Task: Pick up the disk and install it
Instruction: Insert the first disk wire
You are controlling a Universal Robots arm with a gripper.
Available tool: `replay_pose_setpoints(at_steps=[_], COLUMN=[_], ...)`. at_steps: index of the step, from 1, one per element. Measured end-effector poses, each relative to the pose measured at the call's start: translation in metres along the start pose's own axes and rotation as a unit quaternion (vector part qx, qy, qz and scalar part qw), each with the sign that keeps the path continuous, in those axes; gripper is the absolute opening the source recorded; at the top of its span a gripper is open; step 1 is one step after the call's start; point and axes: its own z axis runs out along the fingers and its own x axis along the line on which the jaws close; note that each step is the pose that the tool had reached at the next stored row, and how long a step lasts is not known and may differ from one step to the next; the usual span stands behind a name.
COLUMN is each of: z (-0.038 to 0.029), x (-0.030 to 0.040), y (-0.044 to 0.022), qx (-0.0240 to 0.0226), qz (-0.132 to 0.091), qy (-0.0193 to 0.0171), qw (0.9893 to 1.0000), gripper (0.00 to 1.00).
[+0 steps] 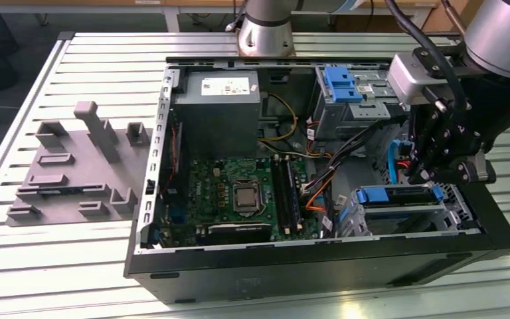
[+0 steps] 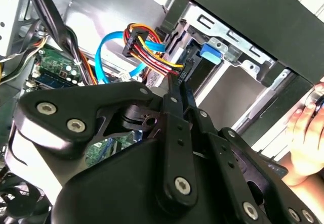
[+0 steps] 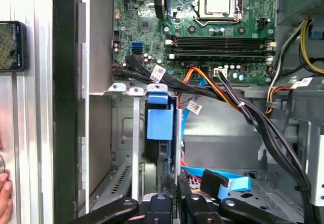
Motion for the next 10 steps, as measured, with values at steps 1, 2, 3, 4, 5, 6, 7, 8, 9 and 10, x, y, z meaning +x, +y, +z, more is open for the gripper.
replay_pose_setpoints(at_steps=[1, 2, 3, 4, 5, 6, 7, 8, 9, 10], z=[0.0006, 0.0013, 0.0022, 0.0026, 0.0029, 0.0035, 0.0041, 0.0047, 0.0053, 0.006], x=[0.0015, 0.0024, 0.0029, 0.0029, 0.003, 0.003, 0.003, 0.003, 0.0029, 0.0029], y=[0.0002, 0.0007, 0.0013, 0.0018, 0.0021, 0.0022, 0.0022, 0.0022, 0.0023, 0.0023], qx=[0.0001, 0.0001, 0.0001, 0.0001, 0.0001, 0.0001, 0.0001, 0.0001, 0.0002, 0.0002], qz=[0.0, 0.0, -0.001, -0.001, -0.002, -0.002, -0.002, -0.002, -0.002, -0.002], qy=[0.0, 0.0, -0.0001, -0.0001, 0.0, 0.0, -0.0001, -0.0001, -0.0001, -0.0001], qw=[1.0, 1.0, 1.0, 1.0, 1.0, 1.0, 1.0, 1.0, 1.0, 1.0], gripper=[0.16, 0.16, 0.16, 0.16, 0.16, 0.16, 0.16, 0.16, 0.16, 0.16])
